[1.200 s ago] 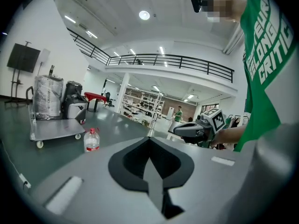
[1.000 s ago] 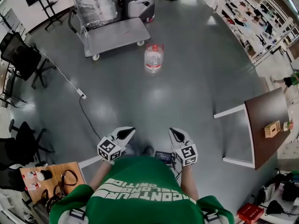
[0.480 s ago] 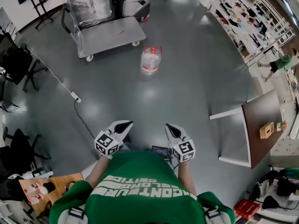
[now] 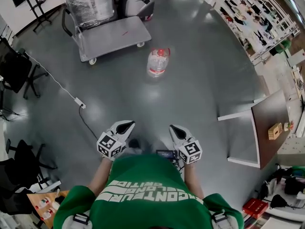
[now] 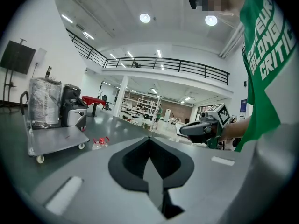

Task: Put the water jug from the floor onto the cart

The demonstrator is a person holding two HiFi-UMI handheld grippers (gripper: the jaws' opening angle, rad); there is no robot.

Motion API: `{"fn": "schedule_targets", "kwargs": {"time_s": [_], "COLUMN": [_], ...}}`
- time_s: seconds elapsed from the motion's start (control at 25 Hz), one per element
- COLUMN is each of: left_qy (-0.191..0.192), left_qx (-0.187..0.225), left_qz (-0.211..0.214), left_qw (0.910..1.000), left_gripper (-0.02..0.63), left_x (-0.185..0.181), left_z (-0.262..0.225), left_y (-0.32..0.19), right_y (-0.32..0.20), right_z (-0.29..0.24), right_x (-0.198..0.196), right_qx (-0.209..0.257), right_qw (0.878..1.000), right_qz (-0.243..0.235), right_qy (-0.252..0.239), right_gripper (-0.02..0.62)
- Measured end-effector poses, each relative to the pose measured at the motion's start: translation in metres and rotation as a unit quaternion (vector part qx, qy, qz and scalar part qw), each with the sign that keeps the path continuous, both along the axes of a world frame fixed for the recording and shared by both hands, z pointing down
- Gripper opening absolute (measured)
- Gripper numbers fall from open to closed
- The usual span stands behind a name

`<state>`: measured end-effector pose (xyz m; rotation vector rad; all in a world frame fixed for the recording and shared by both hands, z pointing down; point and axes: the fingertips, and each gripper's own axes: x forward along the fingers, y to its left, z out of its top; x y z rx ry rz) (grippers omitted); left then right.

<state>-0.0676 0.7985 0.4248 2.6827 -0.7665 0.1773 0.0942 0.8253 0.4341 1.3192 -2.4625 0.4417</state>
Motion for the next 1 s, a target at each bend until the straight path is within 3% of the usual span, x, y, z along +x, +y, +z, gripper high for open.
{"fn": "schedule_targets", "kwargs": {"time_s": [0.28,0.64,1.0], "left_qy": [0.005,0.003,-0.007], "left_qx": [-0.016,-0.011,0.003], "left_qz": [0.017,-0.009,-0.019], "left_qw": [0.9997,0.9999,0.9998], "left_gripper": [0.014,0.014,0.014], "left_x": [0.019,0.036,0.081], "left_z": [0.011,0.001,-0.018], "left_y": [-0.022,-0.092,-0.168], "right_y": [-0.026,-0.117,-0.198], "right_z": [0.006,0.002,-0.003], "right_x": [0.011,0.027,0.070], "right_qx": [-0.016,0.001,0.010], "right_qw": [1.000,1.000,0.999], "right_qz": [0.009,-0.018,-0.034], "right_qy": [-0.002,-0.007,-0.019], "right_gripper": [-0.008,-0.008,-0.008]}}
